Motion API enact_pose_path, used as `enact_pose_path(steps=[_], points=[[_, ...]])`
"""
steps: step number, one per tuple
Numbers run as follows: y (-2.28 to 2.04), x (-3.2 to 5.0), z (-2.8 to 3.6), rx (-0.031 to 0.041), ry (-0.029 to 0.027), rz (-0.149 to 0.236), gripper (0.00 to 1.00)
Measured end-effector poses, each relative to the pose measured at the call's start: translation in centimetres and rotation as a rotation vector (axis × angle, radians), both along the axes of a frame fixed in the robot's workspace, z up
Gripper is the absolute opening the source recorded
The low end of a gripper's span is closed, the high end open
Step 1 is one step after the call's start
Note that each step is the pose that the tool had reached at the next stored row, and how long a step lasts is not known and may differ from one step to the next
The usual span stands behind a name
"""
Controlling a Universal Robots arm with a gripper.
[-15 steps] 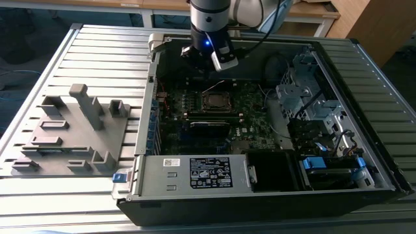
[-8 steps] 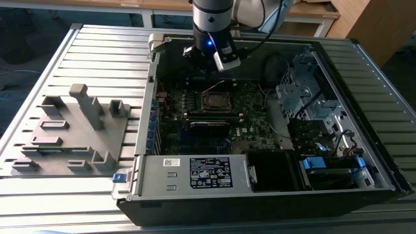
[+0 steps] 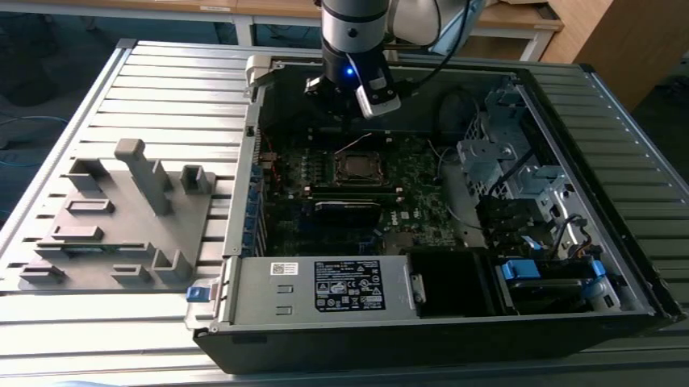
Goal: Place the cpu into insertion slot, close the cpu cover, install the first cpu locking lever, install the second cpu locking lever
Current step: 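Install the first cpu locking lever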
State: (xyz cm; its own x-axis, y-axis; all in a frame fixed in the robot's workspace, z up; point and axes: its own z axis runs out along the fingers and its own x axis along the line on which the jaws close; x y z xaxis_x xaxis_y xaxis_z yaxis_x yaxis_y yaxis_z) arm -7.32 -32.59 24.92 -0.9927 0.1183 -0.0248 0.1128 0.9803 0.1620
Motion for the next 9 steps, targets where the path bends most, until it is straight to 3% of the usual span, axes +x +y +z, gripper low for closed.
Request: enact_pose_path(steps=[4,9], points=[[0.00,0.01,-0.01,0.0003,0.0001,0.000,0.11],[0.00,0.02,-0.09,0.0110,0.0000,0.000,0.11]])
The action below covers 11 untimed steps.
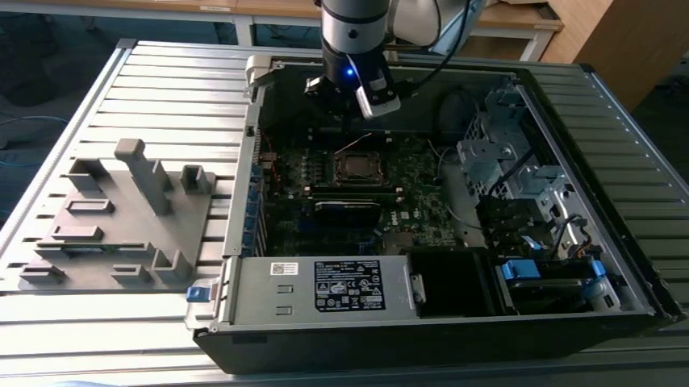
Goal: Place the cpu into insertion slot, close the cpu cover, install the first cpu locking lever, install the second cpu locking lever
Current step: 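Install the first cpu locking lever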
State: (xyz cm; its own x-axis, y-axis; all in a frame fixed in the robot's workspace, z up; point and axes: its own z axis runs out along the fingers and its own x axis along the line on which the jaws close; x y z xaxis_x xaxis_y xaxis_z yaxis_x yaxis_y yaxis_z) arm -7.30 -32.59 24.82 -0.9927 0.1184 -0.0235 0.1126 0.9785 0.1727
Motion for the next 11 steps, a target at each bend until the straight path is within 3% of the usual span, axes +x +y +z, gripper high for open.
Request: enact_pose_path(steps=[11], points=[[0.00,0.31,-0.46,0.0013,0.0000,0.000,0.11]])
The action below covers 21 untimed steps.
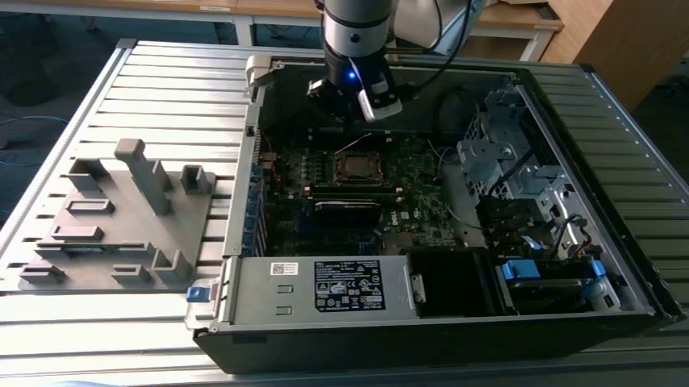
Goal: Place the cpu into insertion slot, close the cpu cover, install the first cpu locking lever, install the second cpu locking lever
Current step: 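Install the first cpu locking lever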
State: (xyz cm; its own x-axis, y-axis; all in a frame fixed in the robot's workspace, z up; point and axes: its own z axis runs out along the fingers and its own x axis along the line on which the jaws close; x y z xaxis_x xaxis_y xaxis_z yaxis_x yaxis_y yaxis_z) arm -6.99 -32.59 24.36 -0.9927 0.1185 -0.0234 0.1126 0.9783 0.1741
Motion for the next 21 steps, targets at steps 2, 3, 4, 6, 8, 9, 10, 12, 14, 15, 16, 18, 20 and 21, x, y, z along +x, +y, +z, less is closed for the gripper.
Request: enact_pose_path(steps=[2,3,4,6,8,9,10,12,14,15,16,18,20,21], points=[[0.00,0.05,-0.09,-0.0001,0.0000,0.000,0.11],[0.00,0.08,-0.12,-0.0001,0.0000,0.000,0.11],[0.00,0.11,-0.16,-0.0002,0.0001,0.000,0.11],[0.00,0.19,-0.23,-0.0001,0.0000,0.000,0.11],[0.00,0.30,-0.28,-0.0001,0.0001,0.000,0.11],[0.00,0.36,-0.30,-0.0001,0.0001,0.000,0.11],[0.00,0.43,-0.32,0.0000,0.0000,0.000,0.11],[0.00,0.55,-0.35,0.0001,-0.0001,0.000,0.11],[0.00,0.66,-0.37,-0.0001,0.0000,0.000,0.11],[0.00,0.70,-0.39,-0.0001,0.0001,0.000,0.11],[0.00,0.74,-0.40,-0.0001,0.0001,0.000,0.11],[0.00,0.81,-0.42,-0.0002,0.0001,0.000,0.11],[0.00,0.85,-0.44,-0.0001,0.0000,0.000,0.11],[0.00,0.86,-0.45,-0.0001,0.0001,0.000,0.11]])
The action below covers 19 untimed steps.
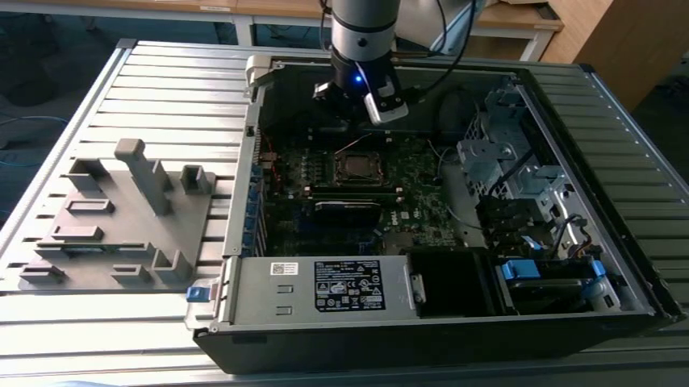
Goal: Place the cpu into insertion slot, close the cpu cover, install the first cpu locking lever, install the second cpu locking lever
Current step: 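Install the first cpu locking lever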
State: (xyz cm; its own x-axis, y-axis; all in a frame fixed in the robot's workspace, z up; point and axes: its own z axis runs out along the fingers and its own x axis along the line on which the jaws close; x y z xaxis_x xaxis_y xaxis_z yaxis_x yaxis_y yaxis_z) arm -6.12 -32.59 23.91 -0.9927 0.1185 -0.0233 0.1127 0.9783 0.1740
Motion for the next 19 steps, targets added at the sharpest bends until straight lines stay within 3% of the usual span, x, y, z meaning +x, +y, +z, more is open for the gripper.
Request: enact_pose_path(steps=[19], points=[[0.00,0.20,-0.36,0.0000,0.0000,0.000,0.11]])
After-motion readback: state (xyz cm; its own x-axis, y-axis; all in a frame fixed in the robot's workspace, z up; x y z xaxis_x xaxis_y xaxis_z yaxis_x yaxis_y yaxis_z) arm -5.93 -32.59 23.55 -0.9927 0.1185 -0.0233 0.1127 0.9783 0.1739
